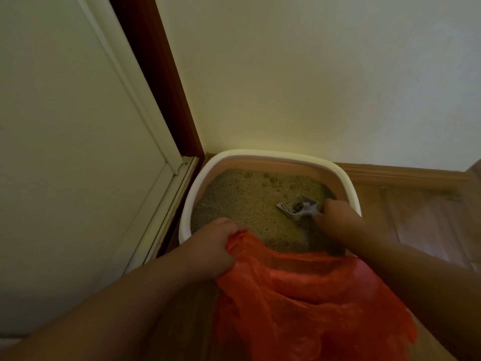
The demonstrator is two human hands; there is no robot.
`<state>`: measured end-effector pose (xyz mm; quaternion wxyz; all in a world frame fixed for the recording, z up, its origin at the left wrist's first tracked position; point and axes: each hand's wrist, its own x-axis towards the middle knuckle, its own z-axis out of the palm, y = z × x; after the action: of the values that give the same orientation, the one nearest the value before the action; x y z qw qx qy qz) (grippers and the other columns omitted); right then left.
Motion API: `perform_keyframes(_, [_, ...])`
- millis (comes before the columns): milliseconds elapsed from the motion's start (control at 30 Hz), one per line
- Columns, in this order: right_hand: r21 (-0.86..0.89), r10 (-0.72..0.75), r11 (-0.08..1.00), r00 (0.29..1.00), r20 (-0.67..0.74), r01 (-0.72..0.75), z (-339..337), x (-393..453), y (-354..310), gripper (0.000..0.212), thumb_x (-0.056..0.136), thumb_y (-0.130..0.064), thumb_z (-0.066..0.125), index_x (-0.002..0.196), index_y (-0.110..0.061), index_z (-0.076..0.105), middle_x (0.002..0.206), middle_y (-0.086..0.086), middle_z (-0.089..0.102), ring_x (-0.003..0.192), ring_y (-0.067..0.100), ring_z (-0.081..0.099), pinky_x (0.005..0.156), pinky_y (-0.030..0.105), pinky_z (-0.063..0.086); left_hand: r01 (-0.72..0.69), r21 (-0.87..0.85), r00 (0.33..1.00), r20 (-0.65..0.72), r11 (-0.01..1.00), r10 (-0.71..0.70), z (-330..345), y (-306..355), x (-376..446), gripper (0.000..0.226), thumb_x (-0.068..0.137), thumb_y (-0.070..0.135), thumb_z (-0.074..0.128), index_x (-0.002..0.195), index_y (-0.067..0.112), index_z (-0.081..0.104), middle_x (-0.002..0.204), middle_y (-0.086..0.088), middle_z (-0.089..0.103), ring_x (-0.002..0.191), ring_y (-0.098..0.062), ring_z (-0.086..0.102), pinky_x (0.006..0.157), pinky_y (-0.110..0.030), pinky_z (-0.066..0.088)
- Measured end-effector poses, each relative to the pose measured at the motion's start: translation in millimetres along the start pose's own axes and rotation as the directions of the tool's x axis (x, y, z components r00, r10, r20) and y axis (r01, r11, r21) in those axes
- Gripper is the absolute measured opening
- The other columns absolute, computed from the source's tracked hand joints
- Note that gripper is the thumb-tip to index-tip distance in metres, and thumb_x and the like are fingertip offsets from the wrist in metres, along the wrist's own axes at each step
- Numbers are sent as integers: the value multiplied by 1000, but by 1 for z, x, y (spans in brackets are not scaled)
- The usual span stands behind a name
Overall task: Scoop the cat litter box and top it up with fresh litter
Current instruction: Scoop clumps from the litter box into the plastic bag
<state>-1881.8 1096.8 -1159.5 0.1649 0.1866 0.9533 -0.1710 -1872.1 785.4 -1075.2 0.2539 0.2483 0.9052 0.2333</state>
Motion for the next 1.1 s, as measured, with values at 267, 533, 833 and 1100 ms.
perform_keyframes(267, [72, -4, 997, 999, -37, 6, 3, 25, -5, 24, 96, -31, 62, 78, -16, 64, 71, 2, 64, 63, 14, 62, 47, 23, 37, 1, -7, 1000, -10, 1000, -1, 0, -7, 4, 73, 83, 10, 70, 149, 31, 47, 133, 8, 46, 120, -5, 48, 84, -2, 34])
perform_keyframes(533, [143, 6, 990, 998, -56, 2, 3, 42, -24, 32, 99, -35, 56, 85, -10, 69, 71, 7, 66, 63, 20, 64, 51, 29, 47, 23, -46, 1000, -16, 999, -24, -2, -15, 4, 75, 81, 7, 71, 147, 34, 47, 128, 12, 45, 115, -1, 49, 81, -1, 38])
perform_keyframes(833, [141, -27, 990, 999, -17, 30, 6, 50, -57, 30, 104, -29, 49, 105, -6, 68, 90, 12, 67, 75, 26, 64, 62, 36, 51, 64, -101, 995, -73, 993, -72, -8, -25, -1, 75, 81, 5, 70, 145, 39, 49, 131, 15, 46, 117, 0, 49, 85, -4, 40])
perform_keyframes(1100, [298, -65, 951, 996, -66, 81, 38, 69, -83, 38, 100, -30, 57, 132, -9, 55, 93, 3, 58, 68, 12, 54, 48, 24, 38, 74, -135, 992, -92, 988, -87, -11, -29, -5, 77, 80, 10, 71, 147, 37, 47, 126, 19, 46, 115, 3, 51, 95, -14, 46])
